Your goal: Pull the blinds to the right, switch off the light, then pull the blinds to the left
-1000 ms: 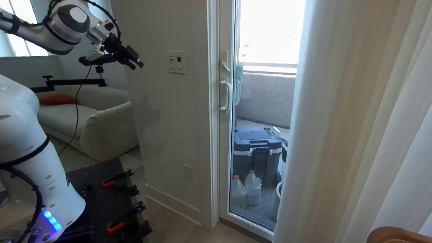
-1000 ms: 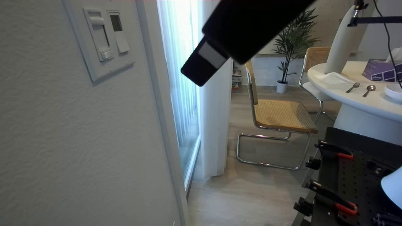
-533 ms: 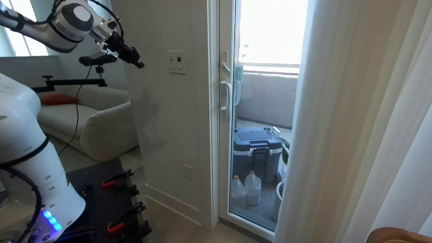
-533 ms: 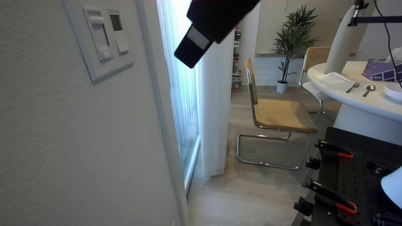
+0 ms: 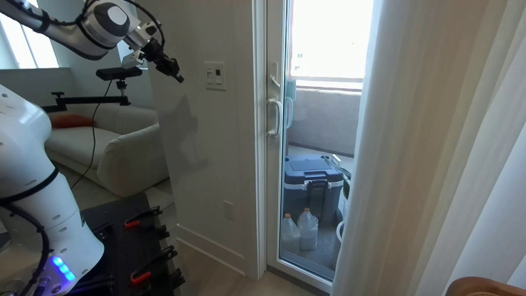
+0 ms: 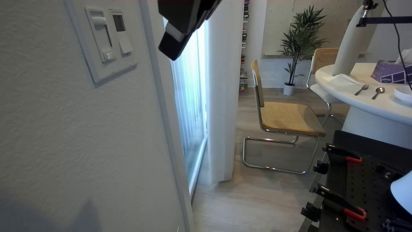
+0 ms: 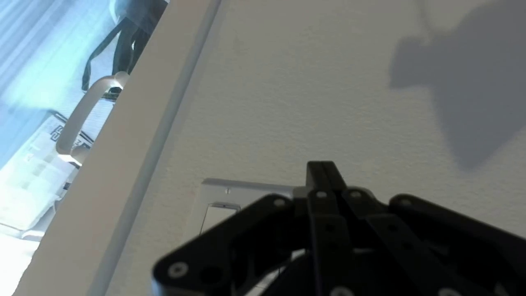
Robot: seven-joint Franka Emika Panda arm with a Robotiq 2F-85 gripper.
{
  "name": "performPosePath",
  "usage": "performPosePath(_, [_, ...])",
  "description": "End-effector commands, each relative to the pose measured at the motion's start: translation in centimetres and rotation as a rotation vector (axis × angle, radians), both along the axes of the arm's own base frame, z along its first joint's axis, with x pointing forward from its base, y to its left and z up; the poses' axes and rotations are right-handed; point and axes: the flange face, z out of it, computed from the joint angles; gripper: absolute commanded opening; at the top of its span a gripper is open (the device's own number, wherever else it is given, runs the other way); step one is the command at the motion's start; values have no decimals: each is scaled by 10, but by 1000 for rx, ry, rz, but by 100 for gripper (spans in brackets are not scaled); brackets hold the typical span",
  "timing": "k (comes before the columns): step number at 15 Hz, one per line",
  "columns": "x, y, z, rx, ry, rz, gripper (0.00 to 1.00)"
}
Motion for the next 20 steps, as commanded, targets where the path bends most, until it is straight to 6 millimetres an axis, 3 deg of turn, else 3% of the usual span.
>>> performPosePath(1, [28,-1,5,-11,18,-5,0])
performPosePath(8, [55,-4,-6,-18,23,24,0])
performPosePath(20, [71,-8,-11,-6,-82,82,0])
